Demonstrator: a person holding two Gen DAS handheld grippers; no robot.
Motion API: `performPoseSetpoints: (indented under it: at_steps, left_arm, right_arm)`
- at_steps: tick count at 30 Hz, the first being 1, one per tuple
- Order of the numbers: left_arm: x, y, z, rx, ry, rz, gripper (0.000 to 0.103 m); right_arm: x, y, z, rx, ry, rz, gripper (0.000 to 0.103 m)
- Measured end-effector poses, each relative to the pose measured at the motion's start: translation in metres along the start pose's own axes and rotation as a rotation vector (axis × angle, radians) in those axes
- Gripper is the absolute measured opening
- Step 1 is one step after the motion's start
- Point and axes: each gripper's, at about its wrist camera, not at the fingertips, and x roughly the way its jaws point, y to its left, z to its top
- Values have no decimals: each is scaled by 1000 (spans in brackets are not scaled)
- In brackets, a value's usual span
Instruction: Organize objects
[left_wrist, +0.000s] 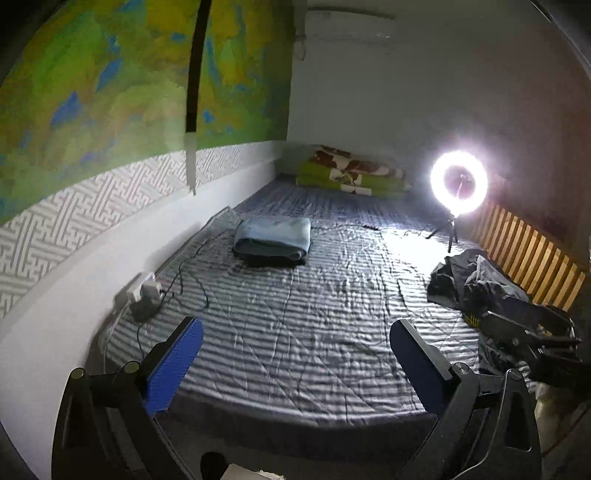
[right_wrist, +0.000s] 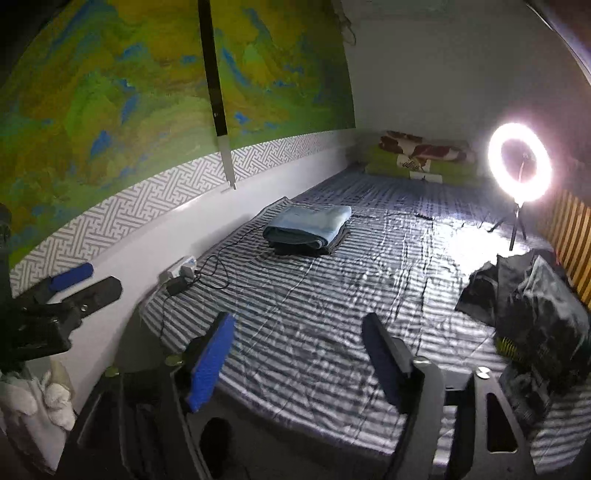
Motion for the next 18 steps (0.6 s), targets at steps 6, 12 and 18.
performPoseSetpoints:
  at_steps: [6, 12, 18]
  left_arm:
    - [12, 19, -16, -33, 47, 35, 102]
    - [24, 30, -24, -53, 75, 63, 102]
    - [38, 28, -36, -29, 115, 71, 102]
  right_arm:
    - [12, -3, -20, 11, 32, -24, 86]
    - [20, -17, -28, 52, 37, -59, 87]
    - [19, -21, -42, 27, 39, -126, 87]
